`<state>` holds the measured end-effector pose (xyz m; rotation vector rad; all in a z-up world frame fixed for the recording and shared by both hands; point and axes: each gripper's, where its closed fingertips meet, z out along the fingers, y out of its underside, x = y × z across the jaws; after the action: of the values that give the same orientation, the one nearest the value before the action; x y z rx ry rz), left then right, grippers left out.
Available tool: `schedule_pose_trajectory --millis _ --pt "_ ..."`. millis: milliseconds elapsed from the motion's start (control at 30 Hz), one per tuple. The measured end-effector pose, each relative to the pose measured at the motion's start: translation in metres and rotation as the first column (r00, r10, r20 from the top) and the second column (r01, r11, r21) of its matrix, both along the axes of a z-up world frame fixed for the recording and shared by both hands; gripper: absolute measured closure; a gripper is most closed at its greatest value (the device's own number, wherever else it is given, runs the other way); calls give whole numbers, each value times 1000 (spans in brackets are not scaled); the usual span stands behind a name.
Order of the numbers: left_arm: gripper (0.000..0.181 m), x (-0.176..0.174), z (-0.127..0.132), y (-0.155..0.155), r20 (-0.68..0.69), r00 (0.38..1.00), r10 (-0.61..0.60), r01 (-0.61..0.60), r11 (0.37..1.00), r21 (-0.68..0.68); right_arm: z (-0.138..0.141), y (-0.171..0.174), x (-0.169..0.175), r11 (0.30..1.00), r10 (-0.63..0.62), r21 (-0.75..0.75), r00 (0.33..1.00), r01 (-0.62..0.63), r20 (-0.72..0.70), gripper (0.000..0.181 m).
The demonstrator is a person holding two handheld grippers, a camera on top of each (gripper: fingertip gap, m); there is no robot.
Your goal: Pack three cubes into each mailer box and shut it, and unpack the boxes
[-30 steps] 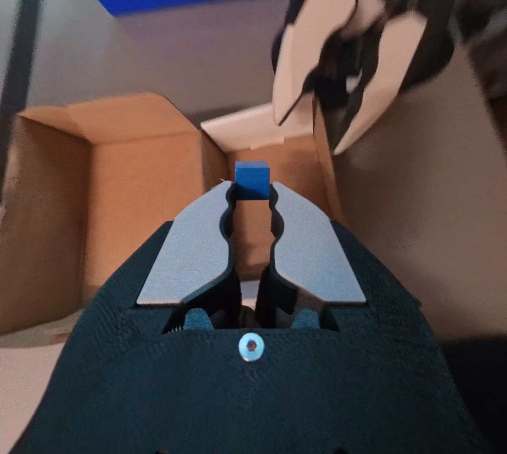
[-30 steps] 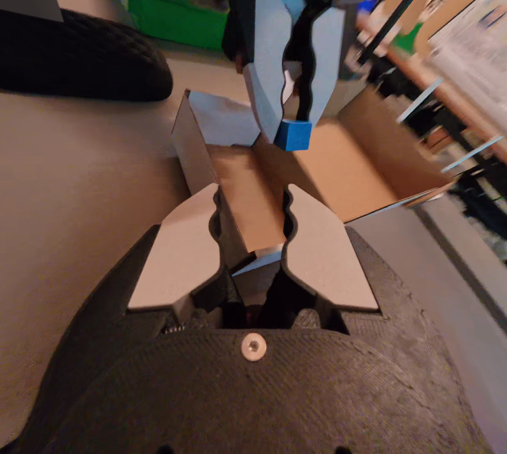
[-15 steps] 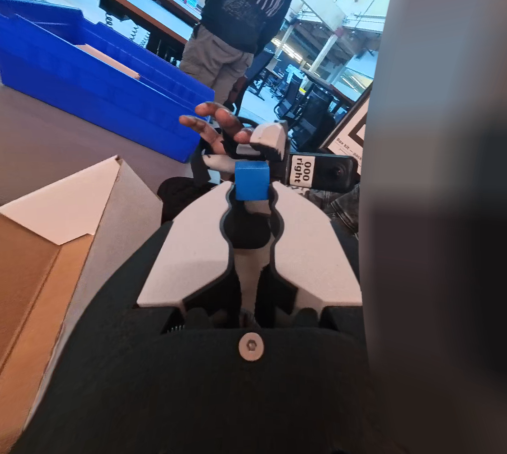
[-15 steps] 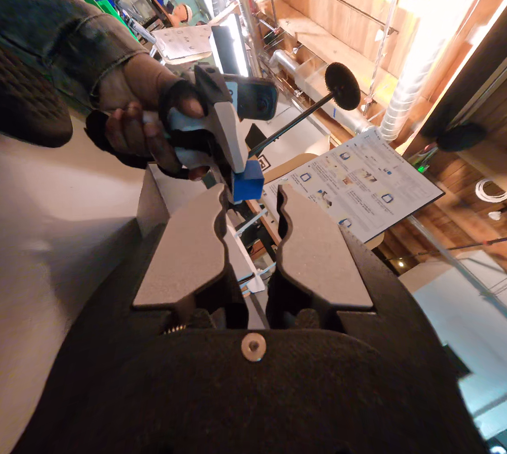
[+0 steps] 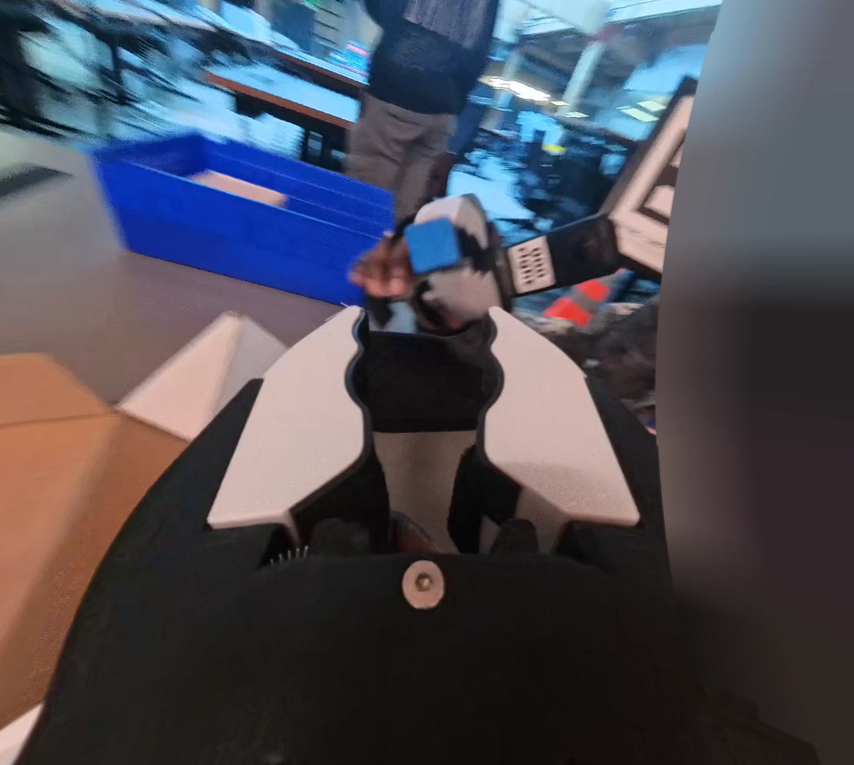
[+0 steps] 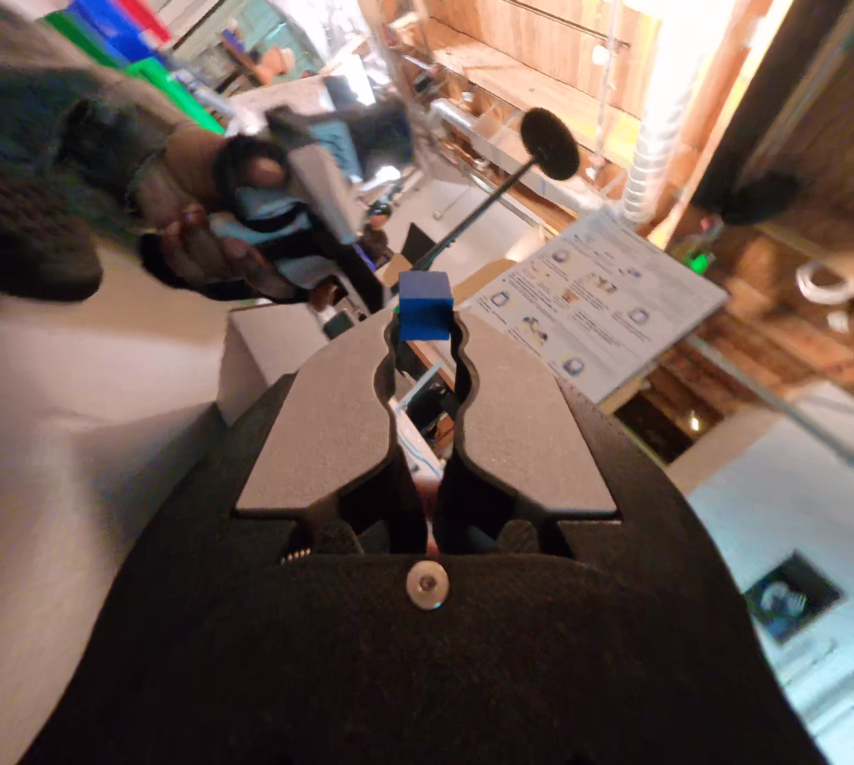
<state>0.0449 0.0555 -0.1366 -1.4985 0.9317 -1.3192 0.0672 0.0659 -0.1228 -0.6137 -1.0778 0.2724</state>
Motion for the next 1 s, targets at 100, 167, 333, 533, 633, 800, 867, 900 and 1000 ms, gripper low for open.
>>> schedule_pose_trajectory --millis 100,167,333,533,633,800,867,900,1000 --pt "137 -33 2 29 -77 953 291 -271 941 202 29 33 49 976 -112 -203 977 74 -183 161" --pt "145 -57 -6 43 -126 897 424 -380 885 270 33 61 88 901 -226 -407 963 149 -148 160" --pt "148 -85 -31 59 -211 832 513 -453 848 275 -32 95 222 261 -320 -835 860 484 398 160" --pt "151 -83 -32 59 -240 815 527 -442 834 329 -113 100 337 -308 -150 -593 578 744 802 160" --pt "151 -84 -34 60 -259 799 543 -442 821 360 -133 105 346 -400 -65 -530 554 747 830 160" --pt "151 -86 -40 62 -288 784 550 -435 818 377 -153 96 357 -496 53 -407 494 767 868 160" --pt "151 -85 -42 61 -298 781 548 -427 818 385 -158 96 361 -520 67 -374 473 768 879 160" --pt "151 -84 -42 61 -302 781 546 -422 819 388 -162 97 362 -530 78 -357 463 769 883 160" --pt "150 -86 -40 62 -300 770 564 -431 805 407 -172 101 364 -548 87 -339 455 765 886 160"
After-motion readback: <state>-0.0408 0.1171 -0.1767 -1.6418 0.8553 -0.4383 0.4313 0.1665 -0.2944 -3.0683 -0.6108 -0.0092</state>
